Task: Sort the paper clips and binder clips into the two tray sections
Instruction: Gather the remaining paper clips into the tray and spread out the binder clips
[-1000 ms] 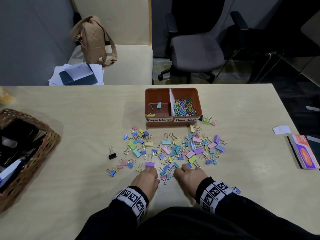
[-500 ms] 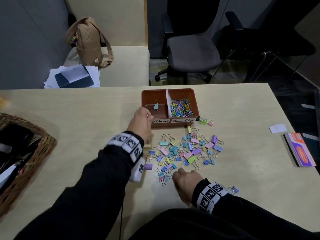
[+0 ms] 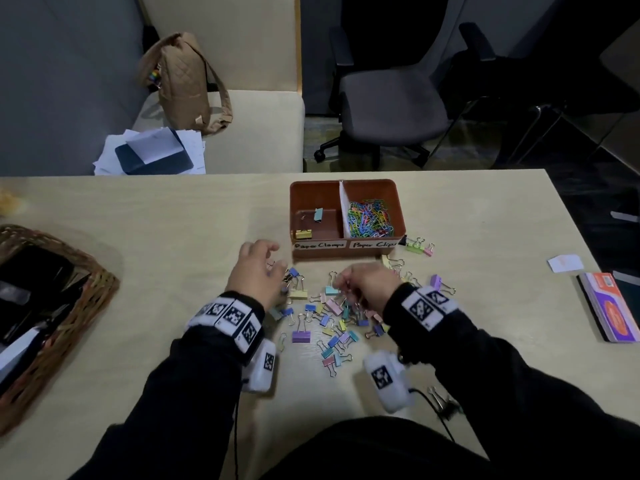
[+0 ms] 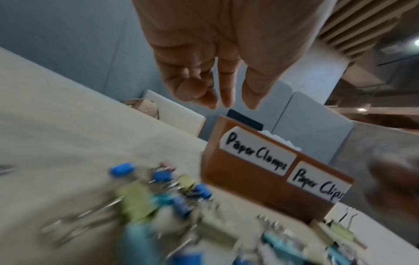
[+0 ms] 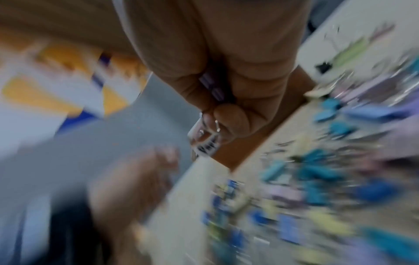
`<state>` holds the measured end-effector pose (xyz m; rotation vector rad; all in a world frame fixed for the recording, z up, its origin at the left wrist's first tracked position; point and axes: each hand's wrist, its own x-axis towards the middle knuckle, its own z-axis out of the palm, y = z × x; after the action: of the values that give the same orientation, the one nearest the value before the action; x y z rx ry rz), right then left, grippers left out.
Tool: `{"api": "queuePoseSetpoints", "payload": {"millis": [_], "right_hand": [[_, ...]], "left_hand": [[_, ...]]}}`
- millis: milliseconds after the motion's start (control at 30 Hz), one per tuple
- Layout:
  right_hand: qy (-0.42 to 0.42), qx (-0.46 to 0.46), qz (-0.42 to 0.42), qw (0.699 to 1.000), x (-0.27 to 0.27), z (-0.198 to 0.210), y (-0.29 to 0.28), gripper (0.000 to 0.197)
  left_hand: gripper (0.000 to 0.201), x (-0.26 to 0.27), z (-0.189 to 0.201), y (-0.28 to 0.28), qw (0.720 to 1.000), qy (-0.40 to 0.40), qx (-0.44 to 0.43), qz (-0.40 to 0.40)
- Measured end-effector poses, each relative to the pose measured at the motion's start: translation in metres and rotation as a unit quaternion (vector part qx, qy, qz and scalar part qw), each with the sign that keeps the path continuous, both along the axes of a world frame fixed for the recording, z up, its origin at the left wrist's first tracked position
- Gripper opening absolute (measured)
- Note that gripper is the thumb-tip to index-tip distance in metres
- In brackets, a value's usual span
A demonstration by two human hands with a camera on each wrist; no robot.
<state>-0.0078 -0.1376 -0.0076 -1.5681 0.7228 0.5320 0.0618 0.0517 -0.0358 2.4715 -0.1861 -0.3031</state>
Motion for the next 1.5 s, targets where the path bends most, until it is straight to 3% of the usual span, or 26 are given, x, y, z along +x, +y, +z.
{"api": "queuePoseSetpoints", "payload": {"millis": [100,233,333,467,567,667,767,867,933,1067,1300,1500], "right_hand": [[-0.007,0.108,-0.086,0.99,0.04,0.016,0.005,0.021],[-0.051,0.091,-0.149,0.983,0.085,0.026,0.017,0.005],[-0.093,0.066,-0.168,0.979,0.101,0.025,0.021,0.025],[-0.156,-0.06,-0.085,0.982,0.092,0.028,0.023,0.045],[-0.208,-0.094,-0.014,0.973,0.062,0.029,0.021,0.027],[-0.201,-0.158,0.107,0.961,0.024,0.014,0.017,0.019],[-0.169,-0.254,0.248,0.92,-0.009,-0.014,0.011,0.018],[-0.148,-0.339,0.398,0.839,-0.038,-0.043,0.006,0.017],[-0.164,-0.368,0.438,0.804,-0.055,-0.061,0.005,0.026],[-0.198,-0.4,0.456,0.77,-0.075,-0.085,0.008,0.039],[-0.162,-0.407,0.418,0.796,-0.081,-0.099,0.012,0.035],[-0.138,-0.398,0.394,0.817,-0.079,-0.098,0.012,0.031]], "left_hand": [[0.029,-0.023,-0.021,0.032,0.996,0.063,0.057,0.031],[0.039,-0.053,-0.039,0.06,0.986,0.077,0.13,0.074],[0.062,-0.062,-0.043,0.069,0.975,0.107,0.158,0.11],[0.078,-0.058,-0.05,0.074,0.963,0.156,0.184,0.119],[0.066,-0.055,-0.056,0.073,0.969,0.151,0.165,0.108],[0.048,-0.055,-0.056,0.065,0.976,0.142,0.135,0.098],[0.039,-0.056,-0.056,0.056,0.979,0.143,0.118,0.086],[0.036,-0.06,-0.057,0.049,0.981,0.141,0.113,0.074],[0.031,-0.063,-0.057,0.047,0.98,0.146,0.12,0.064],[0.028,-0.07,-0.06,0.044,0.98,0.155,0.12,0.042],[0.041,-0.084,-0.062,0.045,0.987,0.127,0.067,0.071],[0.023,-0.091,-0.07,0.052,0.992,0.102,0.029,0.075]]}}
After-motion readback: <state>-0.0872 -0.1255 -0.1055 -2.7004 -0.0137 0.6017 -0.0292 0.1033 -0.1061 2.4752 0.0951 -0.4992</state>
